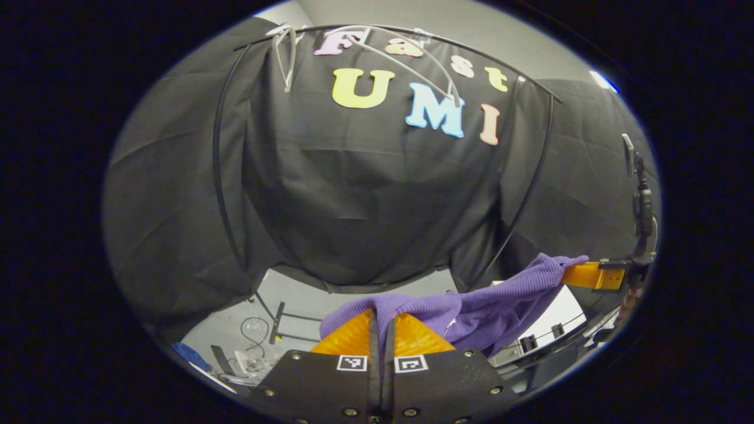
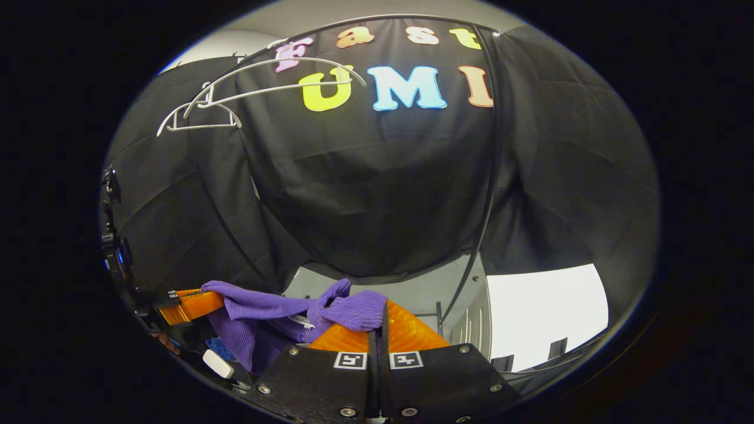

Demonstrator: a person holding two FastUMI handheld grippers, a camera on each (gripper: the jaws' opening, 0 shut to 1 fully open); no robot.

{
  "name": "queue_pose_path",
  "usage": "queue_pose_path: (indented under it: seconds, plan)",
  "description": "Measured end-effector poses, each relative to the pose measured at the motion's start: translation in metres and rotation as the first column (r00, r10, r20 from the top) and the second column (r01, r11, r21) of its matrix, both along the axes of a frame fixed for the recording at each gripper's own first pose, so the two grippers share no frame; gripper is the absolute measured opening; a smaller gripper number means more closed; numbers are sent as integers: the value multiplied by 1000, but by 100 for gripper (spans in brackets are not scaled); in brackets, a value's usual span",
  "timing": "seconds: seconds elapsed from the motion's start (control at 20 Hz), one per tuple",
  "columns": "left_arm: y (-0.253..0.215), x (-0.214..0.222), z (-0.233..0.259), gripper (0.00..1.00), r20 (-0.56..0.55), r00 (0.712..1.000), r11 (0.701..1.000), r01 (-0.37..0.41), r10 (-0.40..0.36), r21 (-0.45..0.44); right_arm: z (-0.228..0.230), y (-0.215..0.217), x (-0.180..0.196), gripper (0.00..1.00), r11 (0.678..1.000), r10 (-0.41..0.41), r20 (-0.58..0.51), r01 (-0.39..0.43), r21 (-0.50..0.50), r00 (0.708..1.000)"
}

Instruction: Grasp the clothes on the hanger with both hands and then place them into the laundry hamper below.

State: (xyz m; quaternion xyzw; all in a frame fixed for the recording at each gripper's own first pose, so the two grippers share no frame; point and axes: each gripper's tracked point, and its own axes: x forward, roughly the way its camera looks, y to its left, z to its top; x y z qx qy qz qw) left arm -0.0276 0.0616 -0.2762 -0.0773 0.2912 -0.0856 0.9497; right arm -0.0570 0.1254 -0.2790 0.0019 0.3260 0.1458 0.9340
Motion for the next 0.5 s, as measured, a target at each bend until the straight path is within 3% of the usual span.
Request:
queue_pose_path:
  seconds: [0.1, 0.15, 0.45, 0.5]
  plan:
    - [-5, -2, -11, 6, -24, 999, 999, 26, -26, -21, -19, -4, -1, 0, 1000, -24, -40, 23, -14, 999]
    - [-6, -3, -17, 2, -36, 999, 999, 37, -38, -32, -29, -4, -3, 0, 999, -35, -57, 34, -23, 998]
    - [-6, -9, -47, 2, -129, 989, 997, 71, -76, -44, -72, -2, -12, 0, 995, -75, -155, 63, -80, 985]
    - [-6, -9, -50, 6, -136, 988, 996, 72, -78, -46, -76, 0, -13, 0, 994, -77, -165, 64, -85, 983]
